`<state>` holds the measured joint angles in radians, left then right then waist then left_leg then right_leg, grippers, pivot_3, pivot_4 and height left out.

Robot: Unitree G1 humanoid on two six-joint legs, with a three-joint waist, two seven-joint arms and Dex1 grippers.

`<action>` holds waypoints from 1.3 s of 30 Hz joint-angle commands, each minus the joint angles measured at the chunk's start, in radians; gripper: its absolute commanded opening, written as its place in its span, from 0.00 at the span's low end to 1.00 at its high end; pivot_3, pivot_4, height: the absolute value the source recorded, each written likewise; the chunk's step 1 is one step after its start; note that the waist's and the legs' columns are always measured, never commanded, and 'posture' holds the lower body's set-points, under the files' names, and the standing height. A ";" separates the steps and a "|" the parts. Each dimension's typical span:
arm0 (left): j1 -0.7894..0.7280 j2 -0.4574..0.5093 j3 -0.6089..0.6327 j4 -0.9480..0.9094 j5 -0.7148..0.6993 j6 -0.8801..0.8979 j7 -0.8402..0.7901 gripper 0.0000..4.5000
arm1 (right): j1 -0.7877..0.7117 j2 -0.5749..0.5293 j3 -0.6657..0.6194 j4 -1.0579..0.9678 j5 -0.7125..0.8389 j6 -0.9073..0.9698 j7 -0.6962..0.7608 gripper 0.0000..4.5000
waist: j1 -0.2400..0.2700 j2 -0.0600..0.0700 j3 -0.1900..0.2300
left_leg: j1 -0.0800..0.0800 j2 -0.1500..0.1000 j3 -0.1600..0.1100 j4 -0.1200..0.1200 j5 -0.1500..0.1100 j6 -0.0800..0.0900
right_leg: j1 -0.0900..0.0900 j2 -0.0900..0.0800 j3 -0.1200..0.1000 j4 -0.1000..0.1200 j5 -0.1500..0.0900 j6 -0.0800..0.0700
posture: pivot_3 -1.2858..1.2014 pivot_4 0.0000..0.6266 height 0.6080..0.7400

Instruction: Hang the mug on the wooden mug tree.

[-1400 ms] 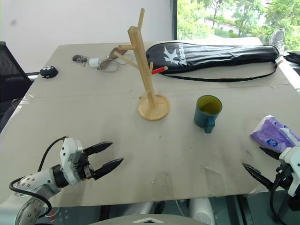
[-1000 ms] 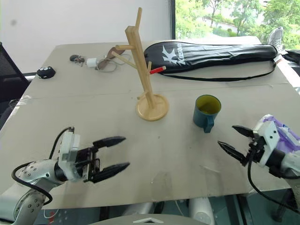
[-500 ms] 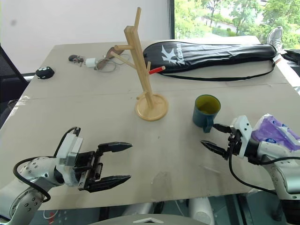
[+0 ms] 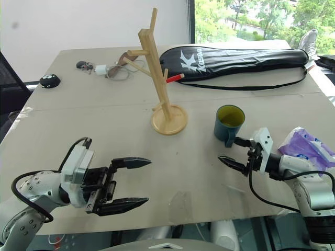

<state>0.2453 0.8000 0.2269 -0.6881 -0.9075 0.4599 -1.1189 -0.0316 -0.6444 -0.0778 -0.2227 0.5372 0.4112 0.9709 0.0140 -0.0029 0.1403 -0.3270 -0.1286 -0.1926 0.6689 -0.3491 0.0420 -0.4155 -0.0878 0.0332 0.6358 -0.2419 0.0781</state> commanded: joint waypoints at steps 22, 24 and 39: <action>0.075 -0.182 0.119 0.048 0.032 -0.141 0.136 1.00 | -0.201 0.007 -0.027 -0.107 0.054 0.056 -0.058 0.01 | -0.003 0.001 0.001 | 0.000 0.000 0.000 0.000 0.000 0.000 | 0.000 0.000 0.000 0.000 0.000 0.000 | 0.52 0.24 1.00; 0.078 -0.213 0.125 0.046 0.042 -0.162 0.161 1.00 | -0.283 -0.004 -0.013 -0.128 0.052 0.112 -0.097 0.01 | -0.002 0.001 0.001 | 0.000 0.000 0.001 0.000 0.000 0.000 | -0.001 0.000 0.001 0.000 0.000 0.000 | 0.52 0.24 1.00; 0.089 -0.281 0.216 0.179 0.027 -0.312 0.055 1.00 | -0.767 -0.011 0.121 -0.063 0.040 0.411 -0.149 0.01 | -0.001 0.000 0.001 | -0.005 0.000 -0.002 -0.001 0.000 0.000 | -0.001 -0.001 -0.005 -0.006 0.000 0.000 | 0.52 0.24 1.00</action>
<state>0.3334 0.5099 0.4246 -0.4977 -0.8605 0.1499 -1.0511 -0.7614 -0.6567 0.0514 -0.2667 0.5735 0.8224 0.8191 0.0125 -0.0031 0.1409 -0.3316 -0.1287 -0.1953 0.6684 -0.3492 0.0421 -0.4170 -0.0889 0.0283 0.6299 -0.2418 0.0780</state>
